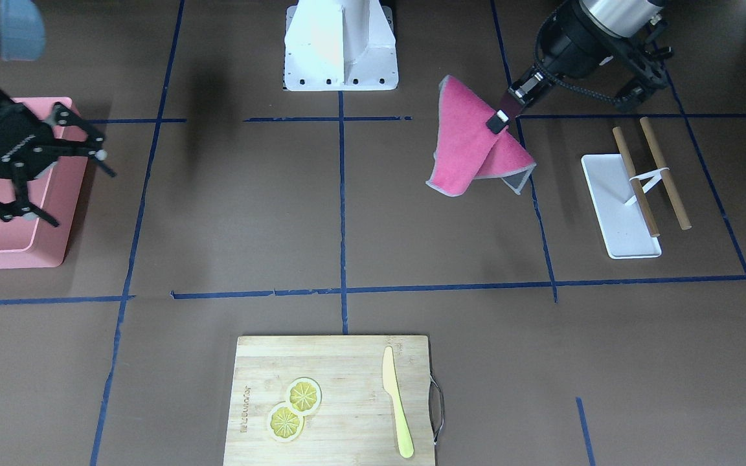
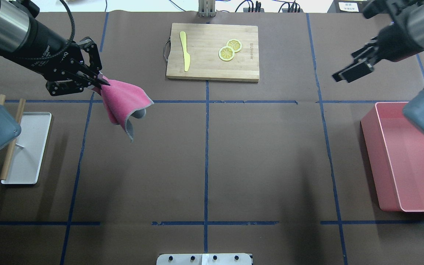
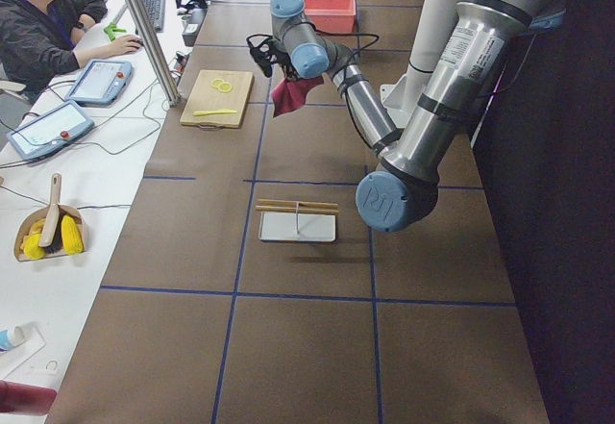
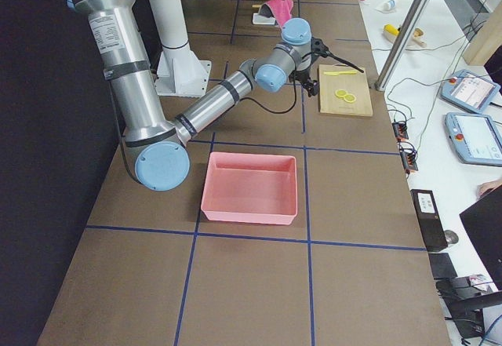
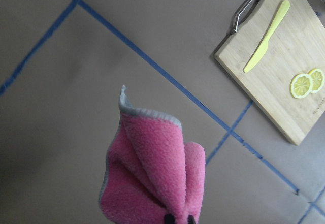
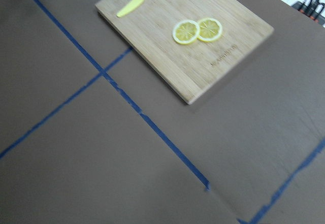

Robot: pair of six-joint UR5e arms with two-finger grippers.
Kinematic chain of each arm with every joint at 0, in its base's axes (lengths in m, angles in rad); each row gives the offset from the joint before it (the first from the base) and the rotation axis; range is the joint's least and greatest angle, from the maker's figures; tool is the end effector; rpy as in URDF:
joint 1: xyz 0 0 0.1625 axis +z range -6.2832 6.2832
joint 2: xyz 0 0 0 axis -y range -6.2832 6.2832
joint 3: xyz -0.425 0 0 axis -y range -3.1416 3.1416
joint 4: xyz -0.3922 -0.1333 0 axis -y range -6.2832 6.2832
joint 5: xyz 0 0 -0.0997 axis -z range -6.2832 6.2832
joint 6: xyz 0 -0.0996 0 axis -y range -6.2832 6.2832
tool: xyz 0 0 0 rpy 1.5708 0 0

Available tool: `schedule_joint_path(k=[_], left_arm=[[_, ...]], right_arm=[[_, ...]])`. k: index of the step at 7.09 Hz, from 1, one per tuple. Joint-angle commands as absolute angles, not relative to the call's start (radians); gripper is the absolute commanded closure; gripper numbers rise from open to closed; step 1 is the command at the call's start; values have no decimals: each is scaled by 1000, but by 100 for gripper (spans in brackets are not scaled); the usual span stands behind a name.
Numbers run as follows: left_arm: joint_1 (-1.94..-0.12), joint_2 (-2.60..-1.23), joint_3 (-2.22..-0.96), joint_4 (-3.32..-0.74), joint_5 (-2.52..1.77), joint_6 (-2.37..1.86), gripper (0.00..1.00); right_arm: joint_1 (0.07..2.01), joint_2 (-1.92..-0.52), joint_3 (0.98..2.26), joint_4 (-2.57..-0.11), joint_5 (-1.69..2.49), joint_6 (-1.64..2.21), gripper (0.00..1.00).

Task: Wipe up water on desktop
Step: 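Lift the pink cloth with the left gripper while the right arm reaches in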

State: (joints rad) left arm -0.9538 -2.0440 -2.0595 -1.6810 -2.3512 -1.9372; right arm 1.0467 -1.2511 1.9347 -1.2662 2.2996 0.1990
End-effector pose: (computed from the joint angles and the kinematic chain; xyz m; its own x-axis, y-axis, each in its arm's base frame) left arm 0.2538 -0.4671 0.1654 0.1788 -0.6920 -0.6994 0.3065 0.7146 -0.6288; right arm -0.2195 -0.5136 0.2759 0.4147 -0.7437 0.5243 0.1972 0.6359 0.7461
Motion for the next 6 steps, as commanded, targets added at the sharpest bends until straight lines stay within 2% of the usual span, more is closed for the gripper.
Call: schedule_joint_path(k=[1, 4, 6], left_arm=[[-922, -2075, -2056, -1741, -2350, -2104, 97], [-878, -2131, -2052, -1744, -2349, -2225, 97], [-865, -2147, -2052, -1747, -2347, -2287, 97]], right_arm=[[958, -1178, 1966, -1218, 2275, 245, 1], [750, -1091, 2015, -1189, 2039, 363, 1], [620, -1089, 2017, -1097, 1889, 373, 1]])
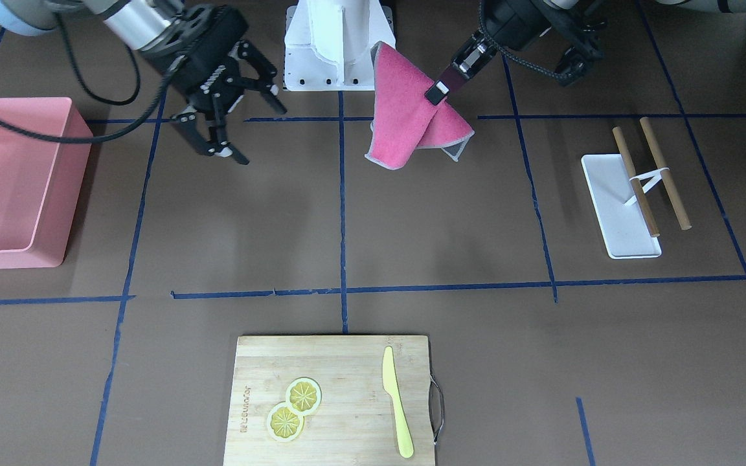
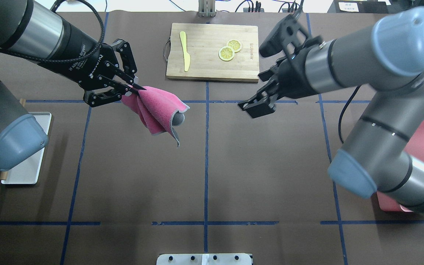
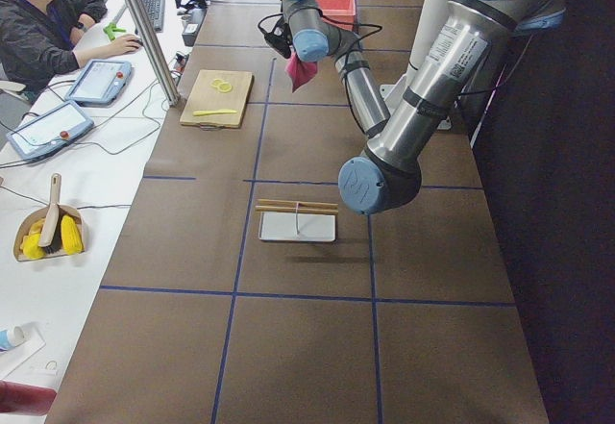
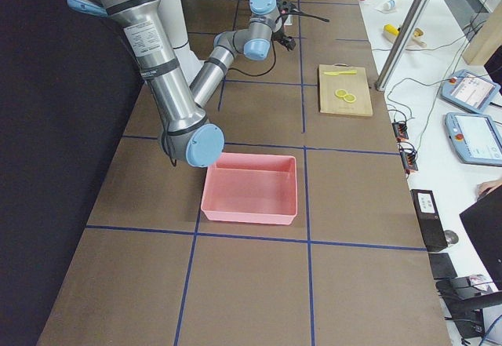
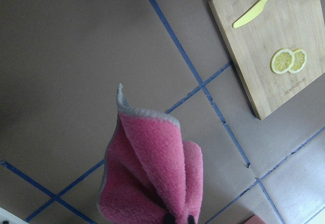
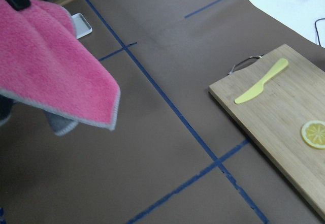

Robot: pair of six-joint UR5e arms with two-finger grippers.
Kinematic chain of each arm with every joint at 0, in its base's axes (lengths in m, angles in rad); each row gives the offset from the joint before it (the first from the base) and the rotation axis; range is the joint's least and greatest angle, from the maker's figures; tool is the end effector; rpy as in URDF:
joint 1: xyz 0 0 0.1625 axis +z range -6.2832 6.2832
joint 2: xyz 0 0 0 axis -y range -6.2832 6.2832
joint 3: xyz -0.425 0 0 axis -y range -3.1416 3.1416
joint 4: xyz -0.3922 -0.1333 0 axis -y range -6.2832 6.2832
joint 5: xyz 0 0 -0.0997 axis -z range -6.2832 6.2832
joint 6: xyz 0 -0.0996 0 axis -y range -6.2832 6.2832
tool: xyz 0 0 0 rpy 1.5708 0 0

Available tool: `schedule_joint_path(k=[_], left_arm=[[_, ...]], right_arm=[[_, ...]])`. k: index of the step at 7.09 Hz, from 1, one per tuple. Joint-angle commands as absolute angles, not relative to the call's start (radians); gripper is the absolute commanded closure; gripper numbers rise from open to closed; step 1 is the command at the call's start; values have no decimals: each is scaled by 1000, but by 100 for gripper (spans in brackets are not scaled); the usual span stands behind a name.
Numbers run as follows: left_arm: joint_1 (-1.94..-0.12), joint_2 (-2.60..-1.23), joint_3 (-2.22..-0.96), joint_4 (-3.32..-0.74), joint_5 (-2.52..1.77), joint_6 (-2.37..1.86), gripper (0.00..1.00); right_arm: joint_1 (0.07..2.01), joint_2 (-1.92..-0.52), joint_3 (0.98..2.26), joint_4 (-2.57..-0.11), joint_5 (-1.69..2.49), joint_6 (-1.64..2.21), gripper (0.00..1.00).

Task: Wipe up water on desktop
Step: 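Lift the pink cloth with the left gripper while the right arm reaches in, then grasp the hanging pink cloth with the right gripper beside the left gripper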

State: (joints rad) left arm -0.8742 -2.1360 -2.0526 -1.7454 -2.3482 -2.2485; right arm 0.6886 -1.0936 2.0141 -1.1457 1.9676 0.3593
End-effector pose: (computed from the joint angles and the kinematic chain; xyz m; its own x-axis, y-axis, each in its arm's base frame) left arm 0.2879 -0.4431 0.1124 0.0934 -0.8081 -0.5815 0.2341 0.5855 -0.7761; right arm -0.3601 -0.4192 0.1512 0.3370 -0.8409 0.4235 0.0576 0.4674 0.8822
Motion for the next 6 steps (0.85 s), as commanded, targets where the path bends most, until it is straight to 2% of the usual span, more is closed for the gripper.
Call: schedule_joint_path(k=[1, 3, 6], left_arm=[[-862, -2154, -2043, -1785, -2347, -2336, 97], [-854, -2155, -1991, -1902, -2345, -2410, 97], [-853, -2163, -1990, -1902, -2345, -2433, 97]], right_arm=[[609, -1072, 2020, -1091, 1887, 379, 1], [589, -1045, 2025, -1091, 1885, 380, 1], [531, -1020, 2031, -1091, 1817, 382, 1]])
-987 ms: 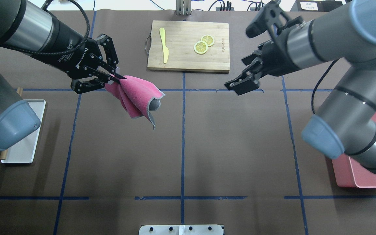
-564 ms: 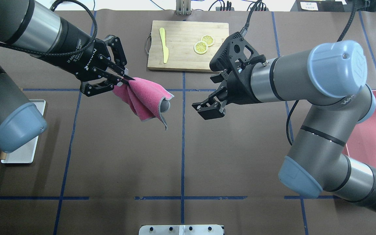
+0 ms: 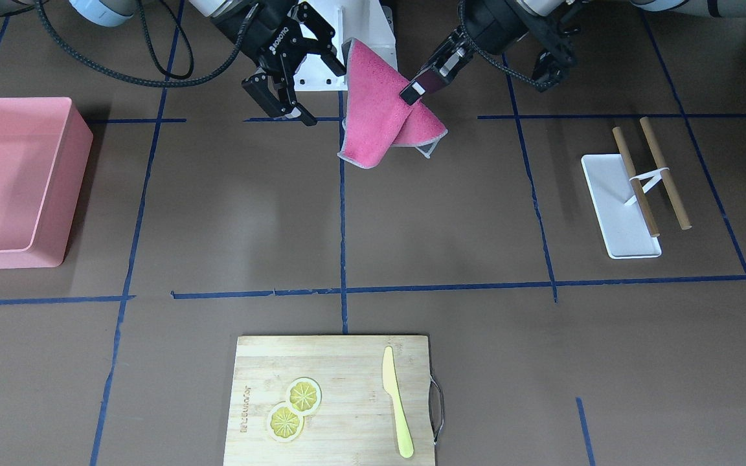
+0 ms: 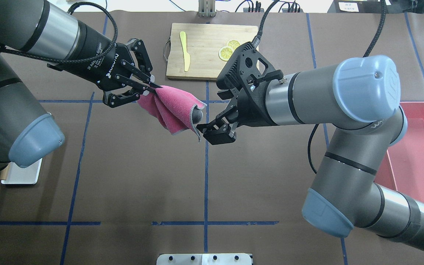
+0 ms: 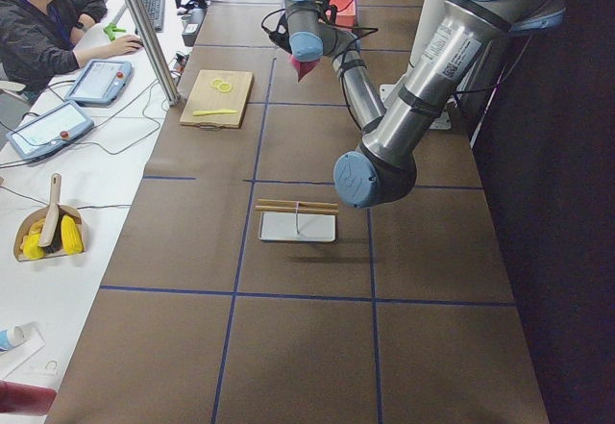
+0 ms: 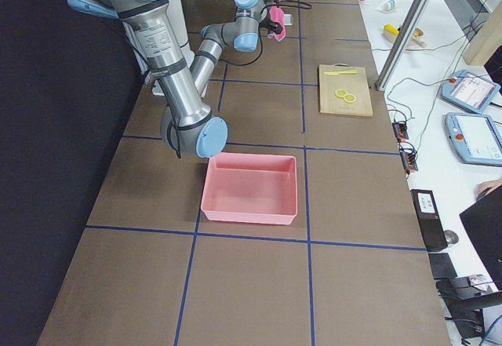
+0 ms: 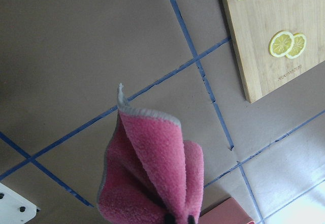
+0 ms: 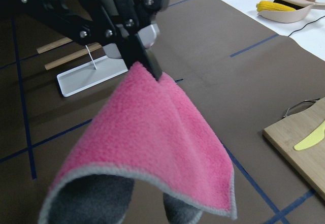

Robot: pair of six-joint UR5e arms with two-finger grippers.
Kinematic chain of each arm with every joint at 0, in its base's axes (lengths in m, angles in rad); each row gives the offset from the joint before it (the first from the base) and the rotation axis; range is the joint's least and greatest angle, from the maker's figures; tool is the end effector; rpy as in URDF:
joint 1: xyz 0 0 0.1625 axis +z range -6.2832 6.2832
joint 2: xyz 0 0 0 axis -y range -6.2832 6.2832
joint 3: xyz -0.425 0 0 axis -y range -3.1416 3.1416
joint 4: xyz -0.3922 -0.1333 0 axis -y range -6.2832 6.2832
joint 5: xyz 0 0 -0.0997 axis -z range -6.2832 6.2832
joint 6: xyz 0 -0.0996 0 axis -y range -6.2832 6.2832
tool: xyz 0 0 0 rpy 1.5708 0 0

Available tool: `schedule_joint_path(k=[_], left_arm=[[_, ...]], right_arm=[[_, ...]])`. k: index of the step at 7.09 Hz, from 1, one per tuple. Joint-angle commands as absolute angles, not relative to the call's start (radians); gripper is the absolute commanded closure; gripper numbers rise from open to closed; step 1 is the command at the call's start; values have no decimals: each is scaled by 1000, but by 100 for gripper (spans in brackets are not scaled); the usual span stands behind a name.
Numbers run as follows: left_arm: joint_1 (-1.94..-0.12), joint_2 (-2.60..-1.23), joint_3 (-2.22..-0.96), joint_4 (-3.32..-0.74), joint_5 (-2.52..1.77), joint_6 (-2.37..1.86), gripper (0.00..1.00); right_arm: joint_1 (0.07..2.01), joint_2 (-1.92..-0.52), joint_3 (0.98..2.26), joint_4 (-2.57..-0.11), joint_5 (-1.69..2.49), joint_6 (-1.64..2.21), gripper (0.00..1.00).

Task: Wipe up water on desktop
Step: 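Grasp the hanging pink cloth with the right gripper beside the left gripper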

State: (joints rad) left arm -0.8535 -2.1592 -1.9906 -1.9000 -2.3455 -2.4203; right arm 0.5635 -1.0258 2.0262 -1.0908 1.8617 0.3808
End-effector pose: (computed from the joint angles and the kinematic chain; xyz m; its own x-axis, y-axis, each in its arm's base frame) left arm 0.3053 -0.4468 0.1037 0.0319 -0.8530 -0.5210 0.1744 0.5180 -0.8374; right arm -0.3973 -0.3749 0.1051 0.2792 -0.8756 0.3942 -0.0296 0.4025 0.9150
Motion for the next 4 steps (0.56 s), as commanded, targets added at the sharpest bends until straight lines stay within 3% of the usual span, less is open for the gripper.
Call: schedule_joint_path(k=[1, 4], left_arm=[[-839, -2166, -1990, -1901, -2344, -2433, 97], [-795, -2166, -1991, -1899, -2299, -2433, 97]], right_arm=[[516, -1019, 2040, -1091, 1795, 388, 1], [515, -1003, 2045, -1091, 1792, 397, 2]])
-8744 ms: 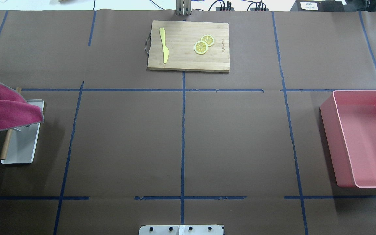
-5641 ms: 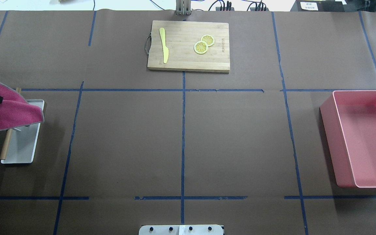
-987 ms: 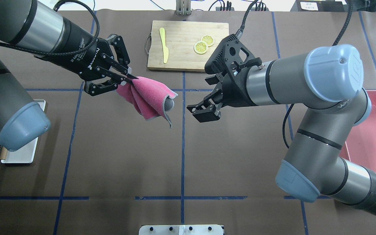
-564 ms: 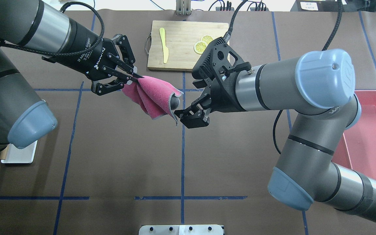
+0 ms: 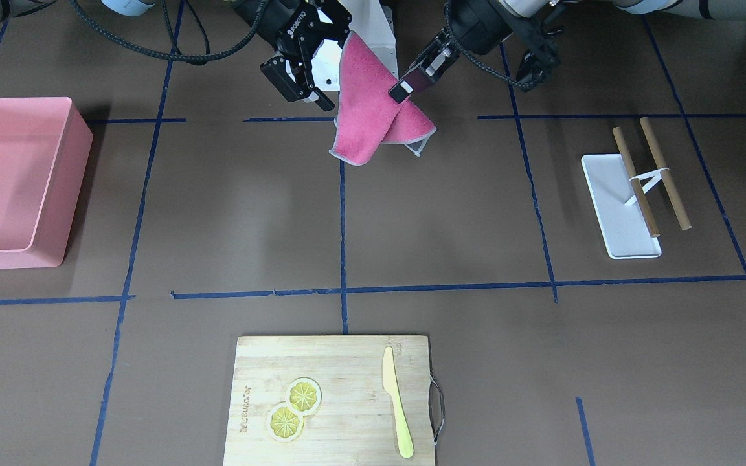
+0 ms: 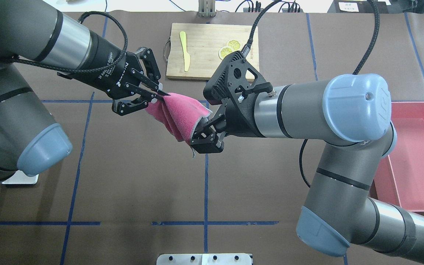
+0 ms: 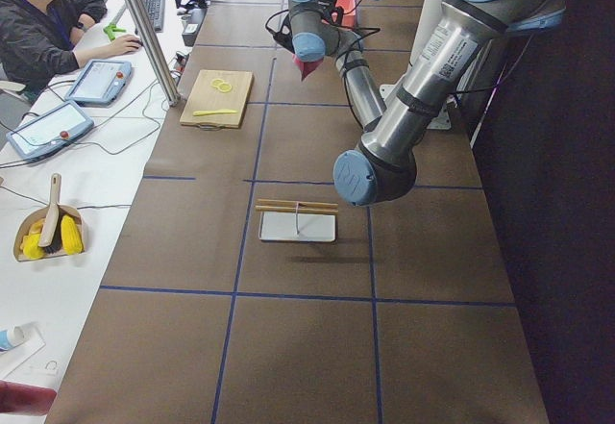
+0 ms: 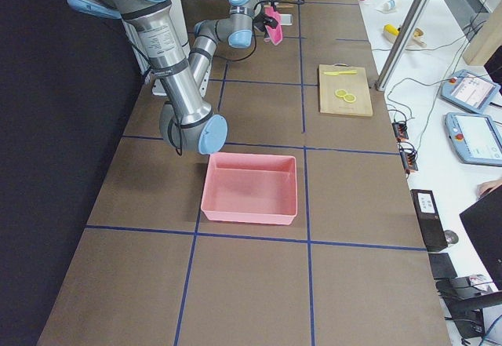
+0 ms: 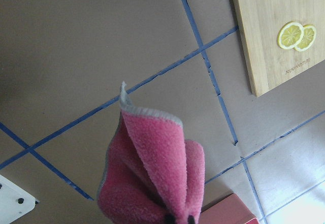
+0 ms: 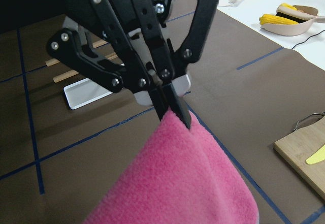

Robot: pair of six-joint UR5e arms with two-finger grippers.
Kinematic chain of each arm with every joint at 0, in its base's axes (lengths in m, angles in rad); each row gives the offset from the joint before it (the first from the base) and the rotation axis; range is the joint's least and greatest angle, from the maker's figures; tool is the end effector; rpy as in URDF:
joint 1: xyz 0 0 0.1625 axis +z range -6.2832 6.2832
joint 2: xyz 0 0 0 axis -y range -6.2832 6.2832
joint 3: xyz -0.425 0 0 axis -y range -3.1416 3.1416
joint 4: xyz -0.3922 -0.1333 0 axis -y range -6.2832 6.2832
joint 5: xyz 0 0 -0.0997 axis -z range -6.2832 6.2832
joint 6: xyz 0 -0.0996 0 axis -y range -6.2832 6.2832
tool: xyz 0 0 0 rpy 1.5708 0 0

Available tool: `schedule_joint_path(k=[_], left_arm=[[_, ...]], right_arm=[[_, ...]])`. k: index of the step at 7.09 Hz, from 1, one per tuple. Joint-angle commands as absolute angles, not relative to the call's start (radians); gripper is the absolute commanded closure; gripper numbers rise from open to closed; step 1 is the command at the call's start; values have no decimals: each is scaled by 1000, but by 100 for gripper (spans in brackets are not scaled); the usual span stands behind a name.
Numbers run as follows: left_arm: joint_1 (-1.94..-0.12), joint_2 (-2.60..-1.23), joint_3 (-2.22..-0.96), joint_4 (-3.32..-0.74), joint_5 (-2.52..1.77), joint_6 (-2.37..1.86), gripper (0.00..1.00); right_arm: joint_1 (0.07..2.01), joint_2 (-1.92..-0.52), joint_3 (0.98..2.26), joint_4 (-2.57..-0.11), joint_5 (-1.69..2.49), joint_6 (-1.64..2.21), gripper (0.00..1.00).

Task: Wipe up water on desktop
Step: 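Grasp the hanging pink cloth with the right gripper beside the left gripper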

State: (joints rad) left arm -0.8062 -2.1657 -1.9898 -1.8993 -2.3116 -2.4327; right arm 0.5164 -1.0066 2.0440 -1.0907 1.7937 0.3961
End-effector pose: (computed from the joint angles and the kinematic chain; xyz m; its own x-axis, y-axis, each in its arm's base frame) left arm 0.3259 -0.4352 0.1011 0.0432 -0.8542 -0.5181 0.1694 0.5173 -0.8388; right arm -0.4051 -0.3580 0.0895 0.2850 -0.8728 0.3961 -0.0690 0.3935 0.9167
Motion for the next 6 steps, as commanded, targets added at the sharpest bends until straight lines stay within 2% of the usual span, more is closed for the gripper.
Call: schedule_joint_path(k=[1, 4, 5, 6], left_arm=[[-792, -2166, -1991, -1901, -2299, -2436, 97], [-787, -2174, -1991, -1901, -2299, -2451, 97], [-787, -2183, -1991, -1901, -2299, -2453, 97], [-787, -2190, -1991, -1902, -2299, -2453, 96]], right_arm=[[517, -1003, 2043, -1091, 1792, 397, 4], [517, -1003, 2043, -1091, 1786, 397, 6], [515, -1003, 2042, -1091, 1786, 397, 14], [514, -1005, 2040, -1091, 1786, 399, 17]])
